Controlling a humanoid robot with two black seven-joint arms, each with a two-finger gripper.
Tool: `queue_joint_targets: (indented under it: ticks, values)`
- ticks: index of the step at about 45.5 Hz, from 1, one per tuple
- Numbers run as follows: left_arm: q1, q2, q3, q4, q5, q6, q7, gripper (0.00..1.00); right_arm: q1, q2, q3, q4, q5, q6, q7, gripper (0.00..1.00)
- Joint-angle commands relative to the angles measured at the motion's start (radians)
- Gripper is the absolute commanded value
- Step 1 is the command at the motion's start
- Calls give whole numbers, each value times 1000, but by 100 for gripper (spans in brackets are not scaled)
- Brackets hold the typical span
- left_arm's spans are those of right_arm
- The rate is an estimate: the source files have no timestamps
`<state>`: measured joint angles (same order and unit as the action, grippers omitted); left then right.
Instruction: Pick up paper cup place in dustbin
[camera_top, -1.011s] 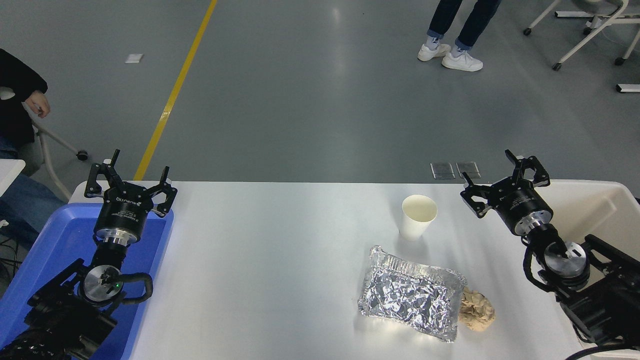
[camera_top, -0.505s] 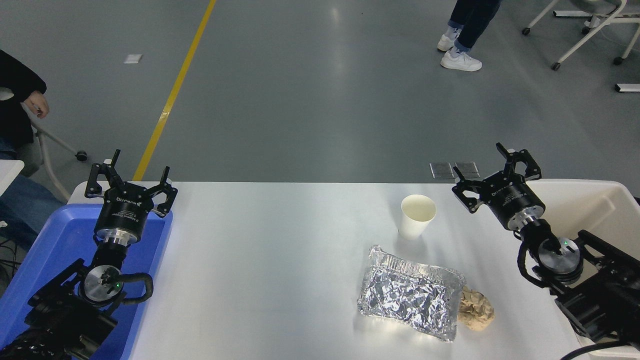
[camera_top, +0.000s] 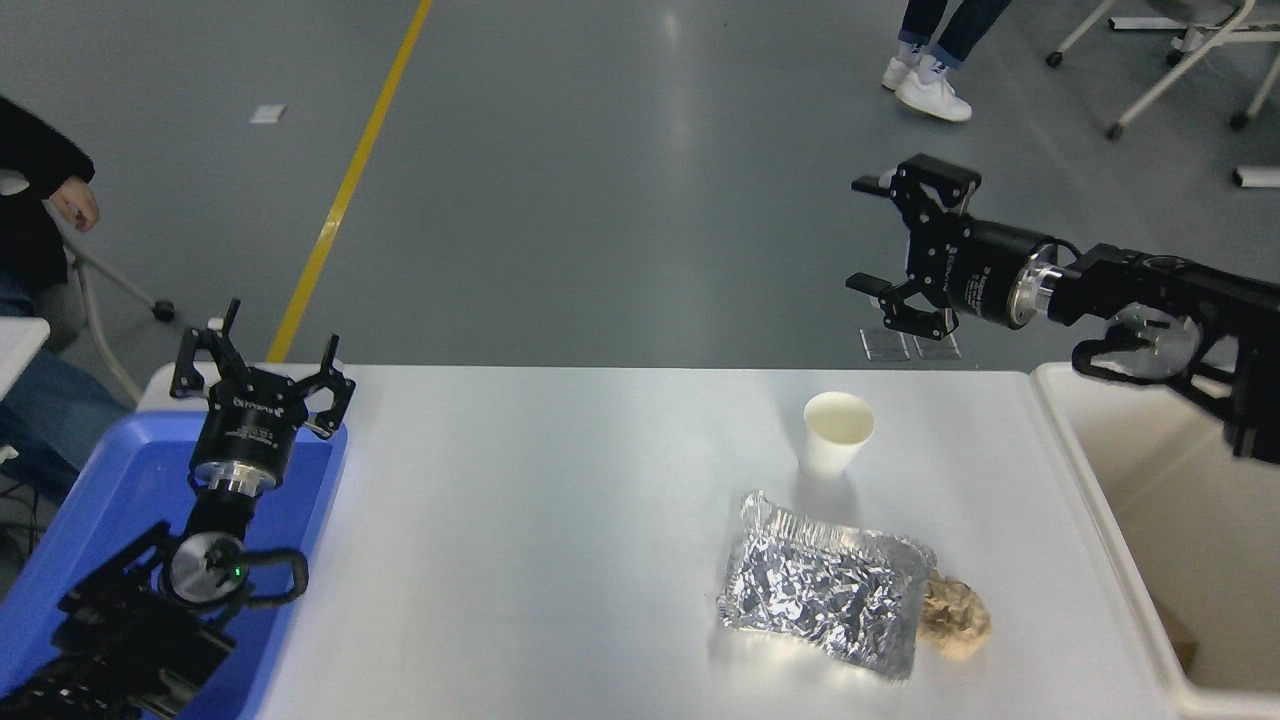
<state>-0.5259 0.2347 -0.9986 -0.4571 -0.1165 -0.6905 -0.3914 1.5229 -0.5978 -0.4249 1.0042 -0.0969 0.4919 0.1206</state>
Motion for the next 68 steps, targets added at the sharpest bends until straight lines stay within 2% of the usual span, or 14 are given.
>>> queue_joint_targets:
  ticks: [1,10,13,21,35,54,68]
  values:
    - [0,0,0,0,0,0,0,100,414,82,-561,230,-220,69,1,100]
    - [0,0,0,0,0,0,0,100,641,277,-876,467,-213,91,14,100]
    - [0,0,0,0,0,0,0,100,726,306,-937,563,-192,120,21,100]
    - [1,0,0,0,0,0,0,100,875,308,-1014,669,-152,294,39,100]
    - [1,0,-2,0,0,0,2,100,974,326,-1025,709,-50,294,37,100]
    - [1,0,0,0,0,2,0,100,961,342,-993,679,-37,294,36,100]
    - [0,0,0,0,0,2,-1,100,570,476,-897,302,-33,-53,22,100]
